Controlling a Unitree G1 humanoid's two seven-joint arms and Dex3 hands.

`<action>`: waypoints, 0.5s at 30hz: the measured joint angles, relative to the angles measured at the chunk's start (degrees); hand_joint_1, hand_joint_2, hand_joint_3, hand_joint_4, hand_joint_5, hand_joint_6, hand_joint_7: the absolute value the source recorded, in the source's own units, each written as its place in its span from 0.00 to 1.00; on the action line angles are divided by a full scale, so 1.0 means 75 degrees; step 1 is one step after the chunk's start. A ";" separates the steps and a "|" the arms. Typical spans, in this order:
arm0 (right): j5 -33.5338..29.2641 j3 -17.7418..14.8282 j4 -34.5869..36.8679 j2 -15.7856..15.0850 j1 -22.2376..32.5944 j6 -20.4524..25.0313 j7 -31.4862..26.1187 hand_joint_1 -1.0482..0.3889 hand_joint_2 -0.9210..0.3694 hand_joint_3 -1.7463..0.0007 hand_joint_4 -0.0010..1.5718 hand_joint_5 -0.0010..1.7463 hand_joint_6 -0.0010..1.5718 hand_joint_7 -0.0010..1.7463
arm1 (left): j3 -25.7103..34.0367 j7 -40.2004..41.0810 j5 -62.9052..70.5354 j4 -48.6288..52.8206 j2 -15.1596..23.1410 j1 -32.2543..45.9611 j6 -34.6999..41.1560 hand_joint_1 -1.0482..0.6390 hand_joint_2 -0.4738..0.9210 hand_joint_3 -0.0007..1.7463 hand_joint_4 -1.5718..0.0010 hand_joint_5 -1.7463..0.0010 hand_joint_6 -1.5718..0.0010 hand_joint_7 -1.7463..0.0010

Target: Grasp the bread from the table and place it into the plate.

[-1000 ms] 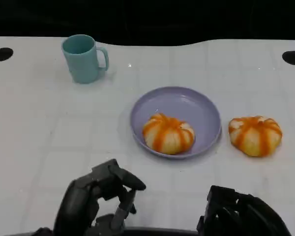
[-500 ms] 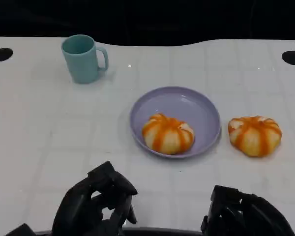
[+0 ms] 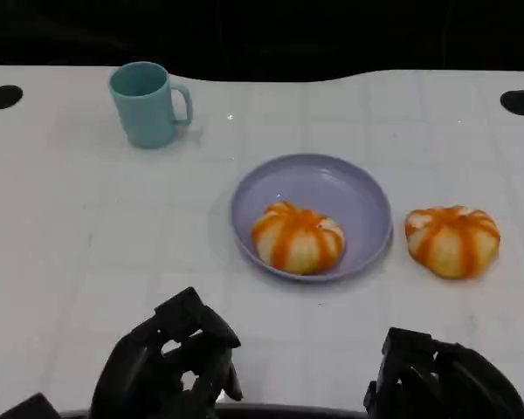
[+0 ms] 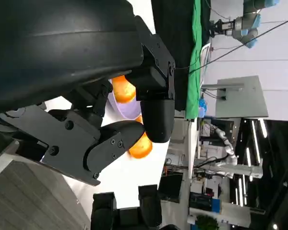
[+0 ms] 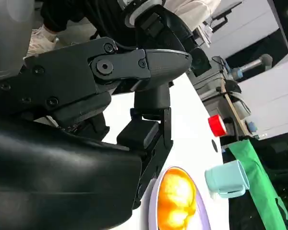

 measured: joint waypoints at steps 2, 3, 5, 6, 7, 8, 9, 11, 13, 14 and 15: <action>0.0000 0.0000 0.0000 0.0000 0.0000 -0.0015 0.0000 0.25 0.00 0.84 0.55 0.90 0.49 0.76 | 0.0039 -0.0093 -0.0037 0.0030 -0.0020 -0.0008 0.0027 0.49 0.78 0.60 0.50 0.00 0.60 0.09; 0.0000 0.0000 0.0000 0.0000 0.0000 -0.0029 0.0001 0.25 0.00 0.84 0.55 0.90 0.49 0.77 | 0.0058 -0.0115 -0.0051 0.0042 -0.0034 -0.0008 0.0052 0.49 0.78 0.60 0.50 0.00 0.60 0.09; 0.0003 -0.0001 0.0000 0.0001 0.0001 -0.0037 0.0002 0.24 0.00 0.84 0.55 0.90 0.49 0.76 | 0.0076 -0.0149 -0.0048 0.0044 -0.0055 -0.0008 0.0087 0.49 0.78 0.60 0.50 0.00 0.59 0.10; 0.0005 -0.0001 -0.0001 0.0000 0.0001 -0.0037 0.0003 0.24 0.00 0.84 0.55 0.90 0.50 0.76 | 0.0078 -0.0155 -0.0043 0.0043 -0.0065 -0.0007 0.0103 0.49 0.78 0.60 0.50 0.00 0.59 0.10; 0.0007 -0.0001 -0.0005 0.0000 0.0002 -0.0037 0.0002 0.25 0.00 0.84 0.55 0.90 0.50 0.76 | 0.0080 -0.0158 -0.0035 0.0043 -0.0074 -0.0005 0.0117 0.49 0.78 0.60 0.50 0.00 0.59 0.10; 0.0010 0.0000 -0.0010 0.0000 0.0003 -0.0037 0.0003 0.25 0.00 0.84 0.55 0.90 0.49 0.76 | 0.0082 -0.0162 -0.0031 0.0042 -0.0080 -0.0002 0.0124 0.49 0.78 0.61 0.50 0.00 0.59 0.10; 0.0012 -0.0001 -0.0014 0.0000 0.0003 -0.0037 0.0002 0.25 0.00 0.84 0.54 0.90 0.49 0.76 | 0.0087 -0.0169 -0.0030 0.0042 -0.0083 -0.0002 0.0125 0.49 0.78 0.61 0.50 0.00 0.58 0.10; 0.0015 0.0000 -0.0021 0.0000 0.0004 -0.0037 0.0003 0.26 0.00 0.84 0.54 0.89 0.49 0.76 | 0.0104 -0.0184 -0.0031 0.0042 -0.0086 -0.0002 0.0125 0.49 0.77 0.61 0.50 0.00 0.58 0.09; 0.0018 0.0000 -0.0031 0.0001 0.0008 -0.0035 0.0002 0.26 0.00 0.84 0.55 0.89 0.50 0.76 | 0.0133 -0.0187 -0.0022 0.0031 -0.0085 0.0000 0.0151 0.49 0.77 0.61 0.50 0.00 0.58 0.09; 0.0019 0.0000 -0.0036 0.0002 0.0010 -0.0035 0.0001 0.26 0.00 0.84 0.55 0.89 0.50 0.76 | 0.0150 -0.0187 0.0001 0.0019 -0.0084 0.0003 0.0161 0.48 0.77 0.61 0.50 0.00 0.58 0.09; 0.0019 0.0000 -0.0038 0.0003 0.0011 -0.0035 0.0001 0.26 0.00 0.84 0.55 0.89 0.50 0.76 | 0.0163 -0.0187 0.0041 -0.0002 -0.0084 0.0006 0.0170 0.49 0.77 0.61 0.50 0.00 0.58 0.09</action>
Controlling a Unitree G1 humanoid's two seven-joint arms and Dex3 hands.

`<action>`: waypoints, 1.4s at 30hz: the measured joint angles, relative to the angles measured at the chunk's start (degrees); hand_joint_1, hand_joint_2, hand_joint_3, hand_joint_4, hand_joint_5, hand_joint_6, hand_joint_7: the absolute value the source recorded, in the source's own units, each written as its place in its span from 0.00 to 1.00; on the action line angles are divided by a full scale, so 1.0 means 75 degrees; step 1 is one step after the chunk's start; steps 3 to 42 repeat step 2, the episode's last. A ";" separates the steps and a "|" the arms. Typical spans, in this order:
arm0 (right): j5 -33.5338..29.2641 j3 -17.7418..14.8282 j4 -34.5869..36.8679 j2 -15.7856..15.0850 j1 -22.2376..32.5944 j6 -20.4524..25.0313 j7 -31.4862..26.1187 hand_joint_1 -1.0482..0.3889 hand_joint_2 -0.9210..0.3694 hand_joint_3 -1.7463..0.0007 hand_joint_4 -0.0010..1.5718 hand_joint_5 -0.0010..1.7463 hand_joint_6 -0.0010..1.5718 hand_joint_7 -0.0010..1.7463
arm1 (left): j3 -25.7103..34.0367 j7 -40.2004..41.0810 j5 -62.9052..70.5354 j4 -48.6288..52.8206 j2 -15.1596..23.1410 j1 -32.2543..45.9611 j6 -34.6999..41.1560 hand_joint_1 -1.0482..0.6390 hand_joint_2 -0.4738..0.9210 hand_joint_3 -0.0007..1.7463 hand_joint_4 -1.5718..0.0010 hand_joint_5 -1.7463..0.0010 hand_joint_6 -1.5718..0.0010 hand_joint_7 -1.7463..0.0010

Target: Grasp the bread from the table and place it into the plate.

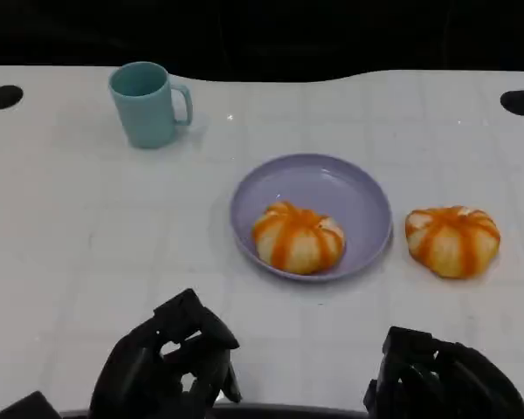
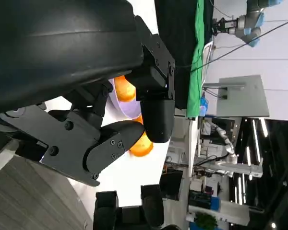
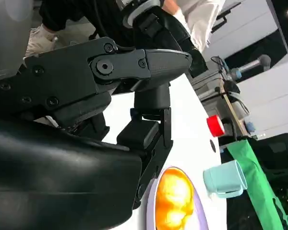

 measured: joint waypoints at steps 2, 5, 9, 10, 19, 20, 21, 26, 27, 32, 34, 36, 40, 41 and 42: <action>0.0000 0.0000 0.0000 0.0005 0.0000 0.0000 -0.0001 0.25 0.00 0.84 0.55 0.89 0.50 0.76 | 0.0013 0.0000 0.0027 -0.0038 -0.0001 0.0000 0.0009 0.49 0.77 0.62 0.49 0.00 0.58 0.08; 0.0000 0.0000 0.0000 0.0005 0.0000 0.0000 -0.0001 0.25 0.00 0.84 0.55 0.89 0.50 0.76 | 0.0013 0.0000 0.0027 -0.0038 -0.0001 0.0000 0.0009 0.49 0.77 0.62 0.49 0.00 0.58 0.08; 0.0000 0.0000 0.0000 0.0005 0.0000 0.0000 -0.0001 0.25 0.00 0.84 0.55 0.89 0.50 0.76 | 0.0013 0.0000 0.0027 -0.0038 -0.0001 0.0000 0.0009 0.49 0.77 0.62 0.49 0.00 0.58 0.08; 0.0000 0.0000 0.0000 0.0005 0.0000 0.0000 -0.0001 0.25 0.00 0.84 0.55 0.89 0.50 0.76 | 0.0013 0.0000 0.0027 -0.0038 -0.0001 0.0000 0.0009 0.49 0.77 0.62 0.49 0.00 0.58 0.08; 0.0000 0.0000 0.0000 0.0005 0.0000 0.0000 -0.0001 0.25 0.00 0.84 0.55 0.89 0.50 0.76 | 0.0013 0.0000 0.0027 -0.0038 -0.0001 0.0000 0.0009 0.49 0.77 0.62 0.49 0.00 0.58 0.08; 0.0000 0.0000 0.0000 0.0005 0.0000 0.0000 -0.0001 0.25 0.00 0.84 0.55 0.89 0.50 0.76 | 0.0013 0.0000 0.0027 -0.0038 -0.0001 0.0000 0.0009 0.49 0.77 0.62 0.49 0.00 0.58 0.08; 0.0000 0.0000 0.0000 0.0005 0.0000 0.0000 -0.0001 0.25 0.00 0.84 0.55 0.89 0.50 0.76 | 0.0013 0.0000 0.0027 -0.0038 -0.0001 0.0000 0.0009 0.49 0.77 0.62 0.49 0.00 0.58 0.08; 0.0000 0.0000 0.0000 0.0005 0.0000 0.0000 -0.0001 0.25 0.00 0.84 0.55 0.89 0.50 0.76 | 0.0013 0.0000 0.0027 -0.0038 -0.0001 0.0000 0.0009 0.49 0.77 0.62 0.49 0.00 0.58 0.08; 0.0000 0.0000 0.0000 0.0005 0.0000 0.0000 -0.0001 0.25 0.00 0.84 0.55 0.89 0.50 0.76 | 0.0013 0.0000 0.0027 -0.0038 -0.0001 0.0000 0.0009 0.49 0.77 0.62 0.49 0.00 0.58 0.08; 0.0000 0.0000 0.0000 0.0005 0.0000 0.0000 -0.0001 0.25 0.00 0.84 0.55 0.89 0.50 0.76 | 0.0013 0.0000 0.0027 -0.0038 -0.0001 0.0000 0.0009 0.49 0.77 0.62 0.49 0.00 0.58 0.08; 0.0000 0.0000 0.0000 0.0005 0.0000 0.0000 -0.0001 0.25 0.00 0.84 0.55 0.89 0.50 0.76 | 0.0013 0.0000 0.0027 -0.0038 -0.0001 0.0000 0.0009 0.49 0.77 0.62 0.49 0.00 0.58 0.08; 0.0000 0.0000 0.0000 0.0005 0.0000 0.0000 -0.0001 0.25 0.00 0.84 0.55 0.89 0.50 0.76 | 0.0013 0.0000 0.0027 -0.0038 -0.0001 0.0000 0.0009 0.49 0.77 0.62 0.49 0.00 0.58 0.08; 0.0000 0.0000 0.0000 0.0005 0.0000 0.0000 -0.0001 0.25 0.00 0.84 0.55 0.89 0.50 0.76 | 0.0013 0.0000 0.0027 -0.0038 -0.0001 0.0000 0.0009 0.49 0.77 0.62 0.49 0.00 0.58 0.08; 0.0000 0.0000 0.0000 0.0005 0.0000 0.0000 -0.0001 0.25 0.00 0.84 0.55 0.89 0.50 0.76 | 0.0013 0.0000 0.0027 -0.0038 -0.0001 0.0000 0.0009 0.49 0.77 0.62 0.49 0.00 0.58 0.08; 0.0000 0.0000 0.0000 0.0005 0.0000 0.0000 -0.0001 0.25 0.00 0.84 0.55 0.89 0.50 0.76 | 0.0013 0.0000 0.0027 -0.0038 -0.0001 0.0000 0.0009 0.49 0.77 0.62 0.49 0.00 0.58 0.08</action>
